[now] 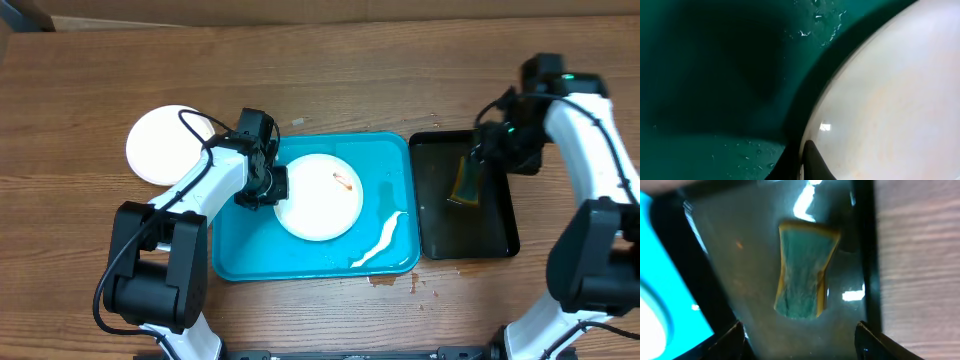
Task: Clean dirty plates on tray and stack at the side
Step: 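Reach the right gripper into the black tray and grasp the sponge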
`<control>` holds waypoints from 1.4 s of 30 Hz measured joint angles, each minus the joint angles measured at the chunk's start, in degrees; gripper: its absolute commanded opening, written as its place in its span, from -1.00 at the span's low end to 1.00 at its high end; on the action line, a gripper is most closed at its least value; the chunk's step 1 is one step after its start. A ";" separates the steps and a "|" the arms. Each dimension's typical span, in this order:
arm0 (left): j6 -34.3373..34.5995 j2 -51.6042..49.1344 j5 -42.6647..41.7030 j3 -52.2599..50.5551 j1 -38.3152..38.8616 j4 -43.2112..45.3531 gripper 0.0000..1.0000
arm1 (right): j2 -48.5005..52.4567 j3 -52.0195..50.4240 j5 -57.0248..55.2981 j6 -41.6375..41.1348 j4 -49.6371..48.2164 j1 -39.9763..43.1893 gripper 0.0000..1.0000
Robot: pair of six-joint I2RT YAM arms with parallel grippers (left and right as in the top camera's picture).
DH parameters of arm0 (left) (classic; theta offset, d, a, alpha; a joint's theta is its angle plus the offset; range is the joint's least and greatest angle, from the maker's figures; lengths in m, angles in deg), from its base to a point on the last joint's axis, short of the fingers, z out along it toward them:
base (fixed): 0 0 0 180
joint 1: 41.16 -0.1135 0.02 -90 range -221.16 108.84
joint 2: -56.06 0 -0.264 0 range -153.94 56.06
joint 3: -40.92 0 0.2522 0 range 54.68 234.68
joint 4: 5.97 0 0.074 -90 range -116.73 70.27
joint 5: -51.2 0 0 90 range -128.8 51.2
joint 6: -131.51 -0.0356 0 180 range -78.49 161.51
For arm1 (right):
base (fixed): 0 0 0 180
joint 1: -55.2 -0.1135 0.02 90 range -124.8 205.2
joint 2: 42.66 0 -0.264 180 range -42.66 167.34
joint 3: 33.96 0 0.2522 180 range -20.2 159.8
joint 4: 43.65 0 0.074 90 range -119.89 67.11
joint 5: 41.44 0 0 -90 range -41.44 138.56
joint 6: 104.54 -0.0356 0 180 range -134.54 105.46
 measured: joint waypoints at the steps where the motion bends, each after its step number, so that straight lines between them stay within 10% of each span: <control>1: -0.74 0.00 0.13 0.00 0.00 -0.04 -0.92 | 0.00 -1.09 -1.16 -0.48 -0.22 -0.98 0.44; 8: -6.71 -0.07 3.45 0.00 0.15 -0.94 -0.15 | 0.00 -9.16 -4.59 -4.26 -3.89 -4.90 0.43; 15: -7.37 -0.07 3.04 0.00 0.15 -1.77 -0.11 | 0.00 -15.21 -5.38 -6.45 -9.42 -7.02 0.34; 18: -7.37 -0.07 2.36 0.00 0.15 -2.25 -0.14 | 0.00 -16.74 -5.53 -6.58 -11.34 -7.32 0.05; 22: -7.34 -0.07 1.73 0.00 0.15 -2.71 -0.12 | 0.00 -17.29 -5.68 -7.21 -11.96 -7.32 -0.81; 26: -7.34 -0.07 1.46 0.00 0.15 -3.19 -0.10 | 0.00 -17.33 -5.66 -7.54 -11.21 -7.34 -0.90; 28: -7.37 -0.07 1.27 0.00 0.15 -3.67 -0.02 | 0.00 -17.33 -5.66 -7.56 -10.12 -7.34 -0.86; 32: -7.32 -0.07 0.90 0.00 0.15 -4.42 0.07 | 0.00 -17.20 -5.68 -7.65 -8.17 -7.34 0.00; 42: -7.10 -0.07 0.85 0.00 0.15 -4.90 0.10 | 0.00 -11.76 -5.92 -7.52 -9.51 -7.32 0.52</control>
